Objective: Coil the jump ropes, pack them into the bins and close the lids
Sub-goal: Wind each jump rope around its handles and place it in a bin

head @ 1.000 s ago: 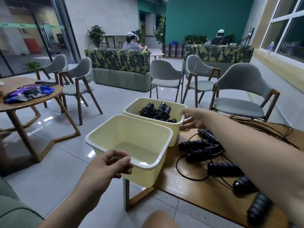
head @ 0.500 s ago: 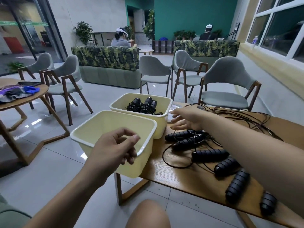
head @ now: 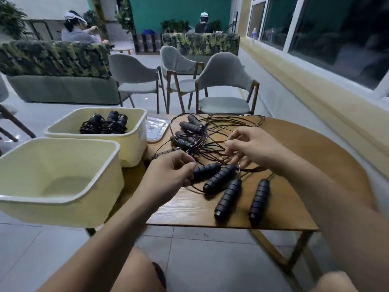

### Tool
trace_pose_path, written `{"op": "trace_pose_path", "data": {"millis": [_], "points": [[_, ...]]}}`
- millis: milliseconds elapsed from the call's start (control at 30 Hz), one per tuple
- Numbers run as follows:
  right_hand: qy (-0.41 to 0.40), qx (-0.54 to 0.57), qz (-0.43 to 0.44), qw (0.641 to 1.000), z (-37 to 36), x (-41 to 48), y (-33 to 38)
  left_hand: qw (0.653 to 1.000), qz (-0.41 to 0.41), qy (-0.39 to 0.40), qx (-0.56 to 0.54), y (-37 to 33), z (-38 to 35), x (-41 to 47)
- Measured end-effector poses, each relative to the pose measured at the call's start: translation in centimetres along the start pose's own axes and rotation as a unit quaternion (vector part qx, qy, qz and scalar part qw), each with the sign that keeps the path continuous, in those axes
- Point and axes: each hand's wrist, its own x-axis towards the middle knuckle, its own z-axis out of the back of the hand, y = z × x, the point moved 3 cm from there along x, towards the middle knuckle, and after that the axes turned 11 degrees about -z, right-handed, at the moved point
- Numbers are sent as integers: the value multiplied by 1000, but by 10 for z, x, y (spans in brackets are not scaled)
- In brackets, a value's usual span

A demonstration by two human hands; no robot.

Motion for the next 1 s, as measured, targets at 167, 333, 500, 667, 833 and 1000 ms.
{"op": "trace_pose_path", "data": {"millis": [167, 333, 500, 667, 833, 1000], "points": [[-103, -3, -54, 993, 29, -12, -60, 994, -49, 51, 85, 0, -71, 22], [-158, -137, -111, 972, 27, -6, -103, 986, -57, 77, 140, 3, -109, 40], [-168, -175, -168, 956, 20, -15, -140, 937, -91, 123, 313, 5, -136, 44], [-119, -118, -202, 965, 12, -24, -156, 932, -84, 96, 339, 15, -148, 35], [-121, -10, -202, 972, 8, -25, -164, 946, -77, 56, 311, 23, -147, 35], [-152, -75, -179, 969, 2, -27, -162, 947, -105, 43, 302, 23, -155, 38]]}}
